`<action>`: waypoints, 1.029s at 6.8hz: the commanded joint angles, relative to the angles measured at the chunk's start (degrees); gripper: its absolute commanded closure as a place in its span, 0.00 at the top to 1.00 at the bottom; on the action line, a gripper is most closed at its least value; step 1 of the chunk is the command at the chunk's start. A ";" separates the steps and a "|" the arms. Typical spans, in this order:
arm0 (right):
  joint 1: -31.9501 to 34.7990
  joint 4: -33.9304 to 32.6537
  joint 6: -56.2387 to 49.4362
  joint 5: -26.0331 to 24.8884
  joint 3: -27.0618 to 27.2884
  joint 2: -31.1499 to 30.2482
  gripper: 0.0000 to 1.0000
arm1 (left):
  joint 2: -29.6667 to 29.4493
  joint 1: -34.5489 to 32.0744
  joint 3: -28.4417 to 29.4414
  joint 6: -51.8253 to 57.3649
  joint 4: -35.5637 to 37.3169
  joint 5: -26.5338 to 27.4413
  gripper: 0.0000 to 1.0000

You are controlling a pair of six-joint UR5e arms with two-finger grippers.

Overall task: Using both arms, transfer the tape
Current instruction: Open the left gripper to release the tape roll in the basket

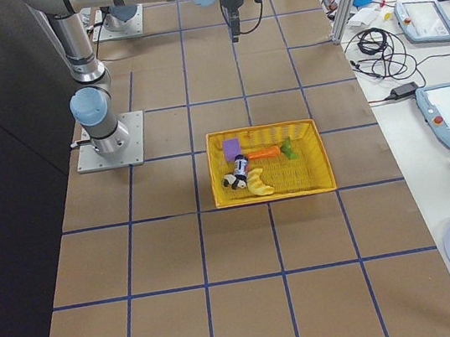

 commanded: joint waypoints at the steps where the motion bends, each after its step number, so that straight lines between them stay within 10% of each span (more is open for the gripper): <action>1: -0.04 -0.27 -0.11 0.43 -0.28 0.03 1.00 | 6.81 -1.80 -0.76 -0.66 -10.24 -0.71 1.00; 4: -0.12 -0.89 -0.11 0.09 -0.37 -0.05 1.00 | 23.52 -16.00 -1.37 -16.38 -30.05 -1.68 1.00; 7: 0.39 -0.89 0.07 0.87 -0.54 -0.40 1.00 | 27.95 -34.37 -5.15 -41.53 -29.57 -1.85 1.00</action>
